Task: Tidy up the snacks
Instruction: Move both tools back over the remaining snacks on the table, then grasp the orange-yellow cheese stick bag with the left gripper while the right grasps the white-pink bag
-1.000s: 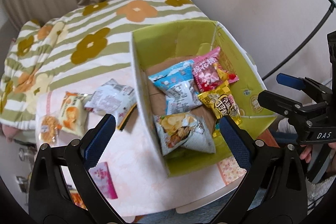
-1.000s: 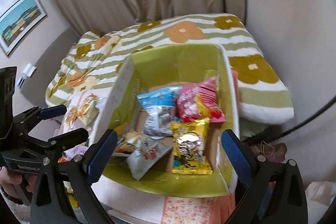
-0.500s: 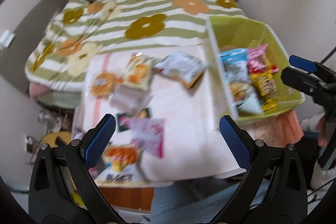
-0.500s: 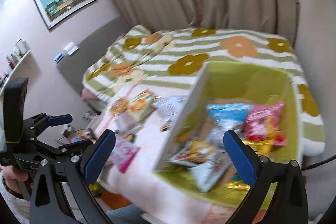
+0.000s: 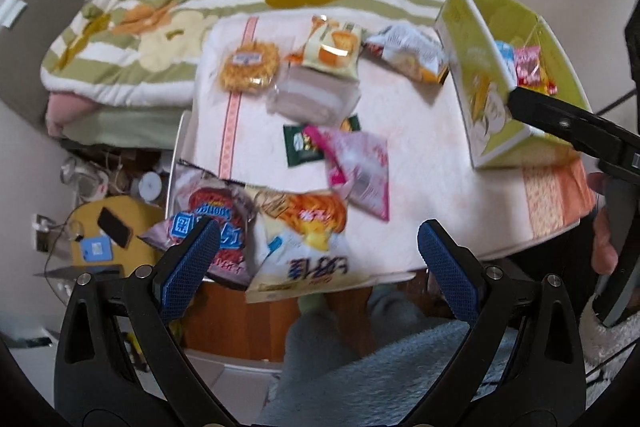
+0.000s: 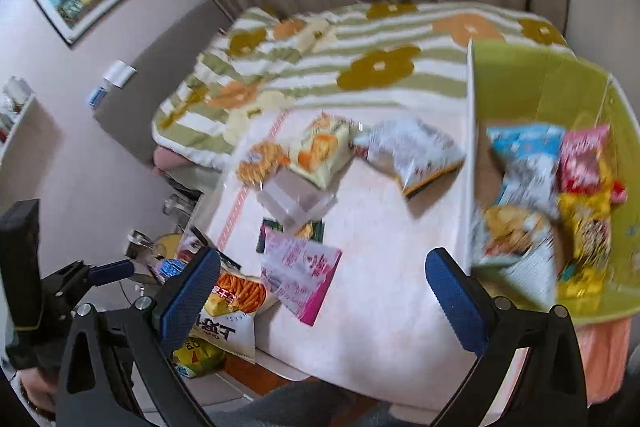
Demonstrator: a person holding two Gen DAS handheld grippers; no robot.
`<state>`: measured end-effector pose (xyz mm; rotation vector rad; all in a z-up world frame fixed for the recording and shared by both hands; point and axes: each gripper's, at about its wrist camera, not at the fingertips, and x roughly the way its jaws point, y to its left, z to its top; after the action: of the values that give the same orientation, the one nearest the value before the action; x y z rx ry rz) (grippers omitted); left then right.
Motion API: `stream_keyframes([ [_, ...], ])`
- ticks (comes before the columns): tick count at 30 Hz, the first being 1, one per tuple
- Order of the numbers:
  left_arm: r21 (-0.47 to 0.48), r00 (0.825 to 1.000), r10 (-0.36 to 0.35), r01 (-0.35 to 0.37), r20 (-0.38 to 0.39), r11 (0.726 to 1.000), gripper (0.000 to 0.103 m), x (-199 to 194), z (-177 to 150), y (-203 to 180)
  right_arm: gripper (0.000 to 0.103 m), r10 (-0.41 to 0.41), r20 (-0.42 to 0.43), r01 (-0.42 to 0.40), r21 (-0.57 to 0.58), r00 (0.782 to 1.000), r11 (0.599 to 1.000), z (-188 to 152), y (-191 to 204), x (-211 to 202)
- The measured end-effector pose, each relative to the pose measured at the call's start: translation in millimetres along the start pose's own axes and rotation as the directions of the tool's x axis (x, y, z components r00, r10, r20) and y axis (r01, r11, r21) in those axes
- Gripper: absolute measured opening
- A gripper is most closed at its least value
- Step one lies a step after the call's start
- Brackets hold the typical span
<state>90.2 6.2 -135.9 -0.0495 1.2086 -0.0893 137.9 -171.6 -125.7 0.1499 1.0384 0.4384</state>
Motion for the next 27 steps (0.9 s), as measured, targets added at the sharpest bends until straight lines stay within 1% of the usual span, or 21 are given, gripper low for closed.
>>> stream_keyframes([
  [3,0.030,0.999,-0.026,0.026,-0.023,0.999,0.098,9.5,-2.9,8.7,0.102,0.015,-0.031,-0.013,0.081,0.999,0.997,-10.4,5.8,22.6],
  [7,0.065,0.998,-0.033,0.037,-0.055,0.997,0.098,30.9,-6.0,15.3,0.102,0.007,-0.069,0.004,0.160,0.998,0.987,-24.1,12.8,50.4],
  [10,0.071,0.996,-0.055,0.060,-0.074,0.996,0.098,44.9,-7.8,15.1,0.102,-0.007,-0.084,0.023,0.196,0.996,0.980,-33.1,17.7,65.6],
  [13,0.056,0.992,-0.073,0.079,-0.100,0.995,0.097,61.8,-9.6,13.7,0.102,-0.007,-0.099,0.028,0.214,0.995,0.976,-36.7,19.0,75.8],
  [15,0.049,0.989,-0.086,0.092,-0.117,0.995,0.091,73.3,-11.7,11.2,0.102,-0.005,-0.113,0.030,0.216,0.994,0.976,-38.7,19.4,86.3],
  [18,0.047,0.988,-0.071,0.078,-0.139,0.996,0.087,89.6,-14.6,8.4,0.102,0.002,-0.135,0.026,0.212,0.991,0.977,-40.1,20.7,102.3],
  [22,0.016,0.984,-0.078,0.081,-0.162,0.997,0.082,103.3,-17.6,9.3,0.102,0.012,-0.172,0.023,0.204,0.985,0.979,-42.0,19.7,123.7],
  [25,0.014,0.983,-0.064,0.067,-0.172,0.998,0.076,111.5,-19.7,8.7,0.102,0.021,-0.191,0.017,0.194,0.981,0.981,-42.6,20.0,136.0],
  [27,0.014,0.983,-0.052,0.055,-0.176,0.998,0.070,116.6,-21.7,7.9,0.102,0.017,-0.204,0.020,0.179,0.979,0.984,-42.2,20.6,142.2],
])
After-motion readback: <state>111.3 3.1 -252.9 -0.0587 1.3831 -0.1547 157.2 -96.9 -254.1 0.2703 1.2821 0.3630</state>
